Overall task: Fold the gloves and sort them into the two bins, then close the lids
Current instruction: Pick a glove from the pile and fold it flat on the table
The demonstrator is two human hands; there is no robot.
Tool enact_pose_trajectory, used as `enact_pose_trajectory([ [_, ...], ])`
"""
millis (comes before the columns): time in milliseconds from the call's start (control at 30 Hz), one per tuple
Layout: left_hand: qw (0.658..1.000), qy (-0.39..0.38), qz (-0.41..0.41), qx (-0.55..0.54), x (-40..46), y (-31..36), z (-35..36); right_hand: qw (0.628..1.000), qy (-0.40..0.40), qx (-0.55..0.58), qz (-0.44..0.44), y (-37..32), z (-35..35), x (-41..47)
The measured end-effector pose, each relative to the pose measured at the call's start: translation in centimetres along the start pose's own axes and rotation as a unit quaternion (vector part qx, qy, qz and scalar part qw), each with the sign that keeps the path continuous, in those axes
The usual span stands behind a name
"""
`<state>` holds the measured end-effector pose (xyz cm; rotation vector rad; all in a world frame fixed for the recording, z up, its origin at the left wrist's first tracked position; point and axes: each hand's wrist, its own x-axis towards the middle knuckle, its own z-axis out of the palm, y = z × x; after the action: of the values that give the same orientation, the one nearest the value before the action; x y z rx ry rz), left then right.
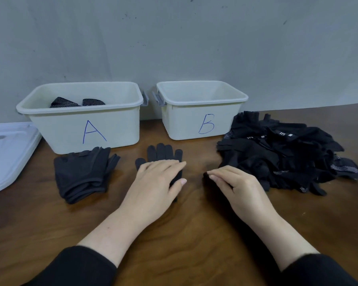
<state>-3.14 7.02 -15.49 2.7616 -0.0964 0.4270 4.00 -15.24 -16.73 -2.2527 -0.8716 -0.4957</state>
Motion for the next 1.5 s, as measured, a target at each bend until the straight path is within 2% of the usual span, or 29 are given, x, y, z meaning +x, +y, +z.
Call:
enact_pose_trajectory([
  [100,0.999,-0.02,0.032,-0.006,0.6,2.3,1.3,0.999,0.039,0.014,0.011,0.1,-0.4,0.0],
  [267,0.997,-0.051,0.048,-0.02,2.3,4.9,3.8,0.979,0.155,0.056,0.123,1.7,-2.2,0.0],
  [467,0.994,-0.093,0.017,-0.058,4.0,6.1,5.0,0.969,0.098,0.042,0.225,3.3,-2.6,-0.2],
  [633,0.995,-0.064,-0.028,-0.067,4.6,7.9,5.4,0.964,0.083,0.07,0.244,3.4,-2.4,0.0],
  [700,0.991,-0.038,-0.049,-0.115,4.8,8.6,5.7,0.966,0.091,0.059,0.234,3.2,-2.4,0.0],
  [767,0.974,0.014,-0.073,-0.214,4.8,8.9,5.5,0.971,0.12,0.024,0.206,3.1,-2.9,-0.1],
  [833,0.942,0.082,-0.085,-0.314,4.6,8.7,4.7,0.974,0.133,0.01,0.18,3.3,-3.2,0.0],
  [933,0.882,0.16,-0.128,-0.425,4.1,7.8,3.5,0.966,0.062,0.056,0.245,3.7,-2.9,0.0],
  [1000,0.838,0.201,-0.175,-0.476,4.0,7.0,2.8,0.963,0.024,0.044,0.266,3.8,-2.6,0.0],
  [1067,0.799,0.22,-0.215,-0.517,3.9,6.2,2.5,0.975,0.074,0.005,0.211,3.2,-2.8,0.1],
  [1133,0.771,0.223,-0.239,-0.547,3.7,5.8,2.3,0.986,0.136,-0.019,0.092,1.8,-3.1,0.1],
  [1167,0.759,0.225,-0.247,-0.559,3.7,5.7,2.2,0.989,0.14,-0.007,0.041,1.0,-3.0,0.0],
  [1233,0.74,0.22,-0.254,-0.582,3.5,5.9,2.0,0.996,0.069,0.053,0.003,-1.0,-2.3,-0.3],
  [1300,0.72,0.194,-0.247,-0.62,3.2,6.5,1.5,0.993,-0.031,0.103,0.044,-2.7,-1.3,-0.2],
  [1333,0.707,0.17,-0.236,-0.644,3.1,6.9,1.2,0.99,-0.049,0.117,0.065,-3.1,-0.8,-0.1],
  [1400,0.694,0.127,-0.203,-0.679,2.8,7.4,0.6,0.987,-0.023,0.129,0.099,-3.2,0.0,0.5],
  [1433,0.699,0.117,-0.185,-0.681,2.6,7.2,0.3,0.985,-0.003,0.131,0.111,-3.0,0.0,0.9],
  [1467,0.714,0.117,-0.172,-0.669,2.3,6.8,0.1,0.983,0.005,0.128,0.13,-2.8,-0.1,1.3],
  [1500,0.745,0.126,-0.167,-0.633,2.1,5.9,-0.1,0.981,0.0,0.127,0.15,-2.5,-0.3,1.7],
])
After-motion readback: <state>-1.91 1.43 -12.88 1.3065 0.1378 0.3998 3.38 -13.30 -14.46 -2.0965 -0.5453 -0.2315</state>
